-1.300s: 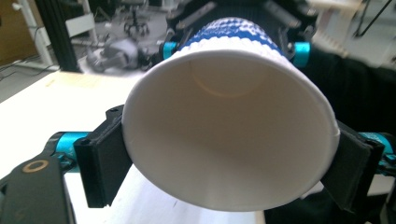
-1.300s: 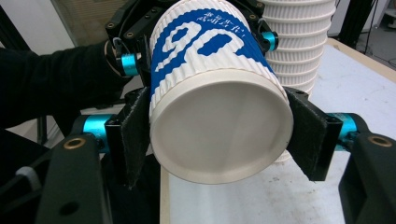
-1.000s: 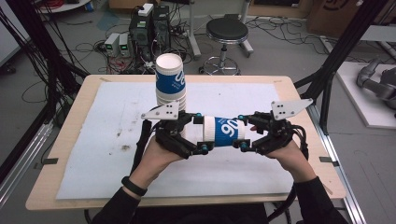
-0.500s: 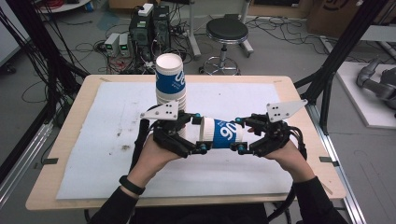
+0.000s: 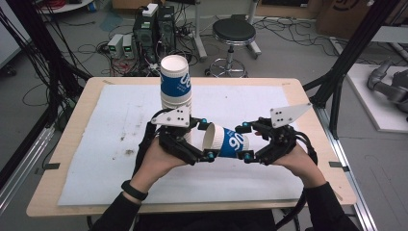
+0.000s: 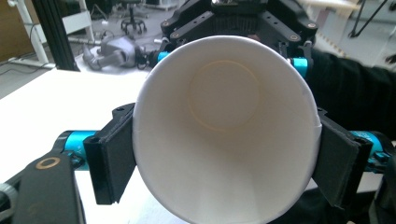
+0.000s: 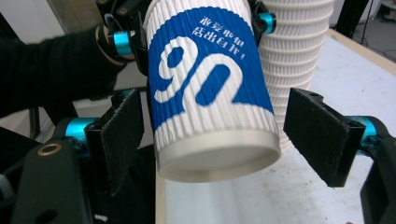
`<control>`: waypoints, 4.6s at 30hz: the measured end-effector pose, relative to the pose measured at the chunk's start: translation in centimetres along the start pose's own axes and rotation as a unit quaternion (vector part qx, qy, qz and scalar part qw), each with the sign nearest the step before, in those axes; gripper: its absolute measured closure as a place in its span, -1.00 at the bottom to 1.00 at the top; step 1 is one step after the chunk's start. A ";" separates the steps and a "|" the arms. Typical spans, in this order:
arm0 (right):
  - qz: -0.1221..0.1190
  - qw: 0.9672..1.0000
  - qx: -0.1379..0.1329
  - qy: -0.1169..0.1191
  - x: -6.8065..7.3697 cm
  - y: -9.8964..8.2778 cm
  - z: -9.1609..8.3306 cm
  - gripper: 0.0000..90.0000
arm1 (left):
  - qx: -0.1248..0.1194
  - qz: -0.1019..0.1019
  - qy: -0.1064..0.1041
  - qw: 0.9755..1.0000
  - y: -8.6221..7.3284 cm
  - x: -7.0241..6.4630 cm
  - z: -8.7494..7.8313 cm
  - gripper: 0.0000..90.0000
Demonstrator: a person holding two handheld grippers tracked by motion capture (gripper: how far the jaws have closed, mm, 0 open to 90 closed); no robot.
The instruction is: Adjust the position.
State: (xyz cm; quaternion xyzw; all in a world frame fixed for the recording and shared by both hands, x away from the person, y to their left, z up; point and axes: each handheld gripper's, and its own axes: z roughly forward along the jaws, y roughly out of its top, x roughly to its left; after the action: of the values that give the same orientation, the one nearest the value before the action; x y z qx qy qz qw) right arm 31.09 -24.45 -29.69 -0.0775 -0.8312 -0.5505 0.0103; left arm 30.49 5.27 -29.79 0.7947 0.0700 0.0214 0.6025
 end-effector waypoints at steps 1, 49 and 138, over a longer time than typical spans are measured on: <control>0.000 1.000 0.000 0.000 0.0 0.0 0.0 -0.55 | 0.000 0.000 0.000 1.000 0.0 0.0 0.0 -0.57; 0.004 0.999 -0.039 0.028 -0.1 -0.2 0.6 -0.35 | -0.098 -0.038 -0.034 0.994 -0.7 0.2 0.3 -0.57; 0.019 1.000 -0.017 0.018 0.5 -0.5 3.7 -0.56 | -0.044 -0.003 0.003 0.999 0.6 -0.7 0.2 -0.49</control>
State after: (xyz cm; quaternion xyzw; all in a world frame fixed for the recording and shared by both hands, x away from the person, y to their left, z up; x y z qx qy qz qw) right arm 30.81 -21.18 -31.59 -0.0839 -0.8195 -0.5658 0.0343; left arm 29.87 4.81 -29.28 0.7675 0.0732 0.0255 0.6363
